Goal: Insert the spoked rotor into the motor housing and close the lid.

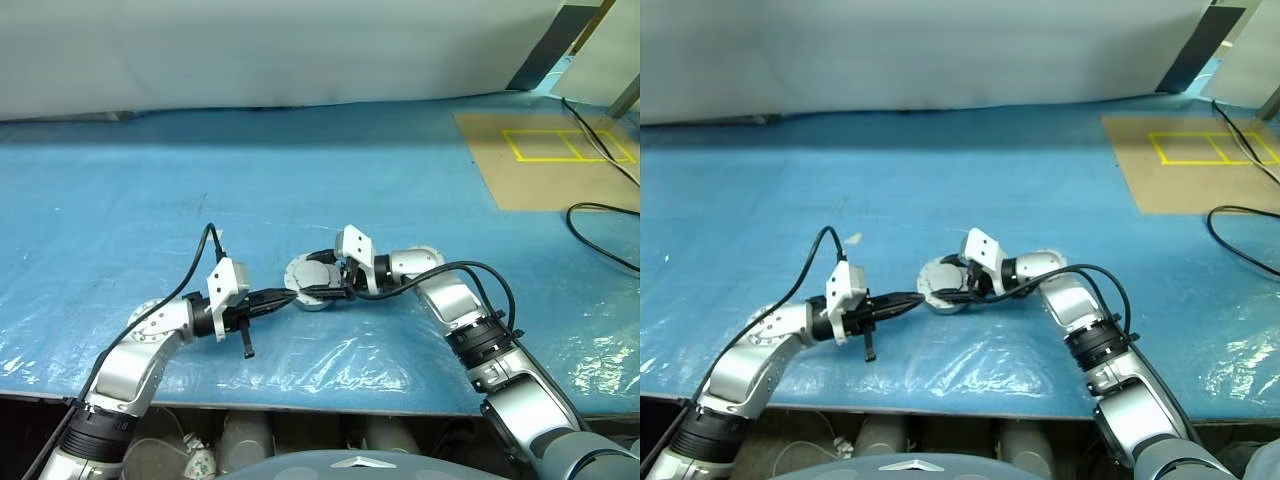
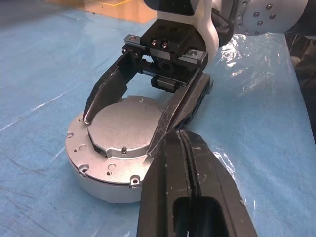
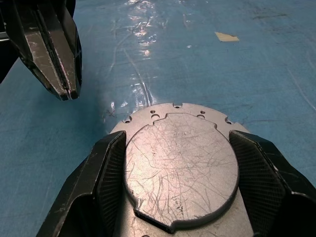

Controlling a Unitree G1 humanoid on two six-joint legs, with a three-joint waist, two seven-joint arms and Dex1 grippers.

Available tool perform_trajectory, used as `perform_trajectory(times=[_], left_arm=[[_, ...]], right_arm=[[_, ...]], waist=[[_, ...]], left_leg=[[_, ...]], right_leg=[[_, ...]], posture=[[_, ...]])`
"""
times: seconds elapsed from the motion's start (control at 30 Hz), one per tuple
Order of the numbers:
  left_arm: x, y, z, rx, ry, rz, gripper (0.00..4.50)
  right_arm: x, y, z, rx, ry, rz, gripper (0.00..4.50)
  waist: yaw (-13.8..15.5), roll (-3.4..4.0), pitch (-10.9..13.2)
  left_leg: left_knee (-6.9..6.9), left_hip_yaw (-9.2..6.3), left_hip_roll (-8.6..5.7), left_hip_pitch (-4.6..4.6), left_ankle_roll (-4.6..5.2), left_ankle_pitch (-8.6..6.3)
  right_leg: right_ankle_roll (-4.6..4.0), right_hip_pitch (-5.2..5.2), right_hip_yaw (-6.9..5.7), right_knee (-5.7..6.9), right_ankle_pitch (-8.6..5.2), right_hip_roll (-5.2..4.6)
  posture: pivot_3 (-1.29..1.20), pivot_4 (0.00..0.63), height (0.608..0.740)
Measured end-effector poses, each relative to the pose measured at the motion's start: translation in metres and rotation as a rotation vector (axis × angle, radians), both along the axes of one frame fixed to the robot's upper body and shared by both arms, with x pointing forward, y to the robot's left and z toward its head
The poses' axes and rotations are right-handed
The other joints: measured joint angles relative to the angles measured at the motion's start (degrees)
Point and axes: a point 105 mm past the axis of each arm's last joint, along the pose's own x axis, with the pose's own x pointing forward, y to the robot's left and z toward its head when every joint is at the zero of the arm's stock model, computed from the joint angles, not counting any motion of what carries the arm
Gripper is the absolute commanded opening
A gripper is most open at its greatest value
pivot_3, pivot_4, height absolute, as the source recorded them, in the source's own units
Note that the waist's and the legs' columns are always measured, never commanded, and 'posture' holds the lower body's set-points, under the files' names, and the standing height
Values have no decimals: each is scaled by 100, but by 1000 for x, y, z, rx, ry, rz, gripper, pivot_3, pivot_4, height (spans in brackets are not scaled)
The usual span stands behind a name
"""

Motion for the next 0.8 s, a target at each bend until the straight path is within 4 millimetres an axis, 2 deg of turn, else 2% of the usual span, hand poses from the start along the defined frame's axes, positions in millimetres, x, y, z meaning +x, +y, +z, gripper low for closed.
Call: perform_trajectory(times=[0.2, 0.37, 0.8], left_arm=[[1, -4, 1, -11, -8, -10, 0], [0, -1, -5, -9, 9, -2, 0], [1, -1, -4, -9, 9, 10, 0]], right_arm=[[6, -12, -4, 21, -22, -29, 2961], [5, -24, -3, 38, -13, -42, 2961], [-1, -8, 1, 1, -141, 85, 2961]], waist=[[43, 5, -17], [173, -2, -19], [30, -14, -27]], left_leg=[[-23, -3, -17, 49, 1, -1], [-59, 28, -34, 41, 6, 1], [-59, 30, -20, -11, 8, 4]], right_leg=[[45, 37, -1, -4, -26, -33], [52, 36, 8, -21, -30, -61], [34, -13, 4, -19, -24, -49]], posture=[[0, 150, 740], [0, 150, 740], [0, 150, 740]])
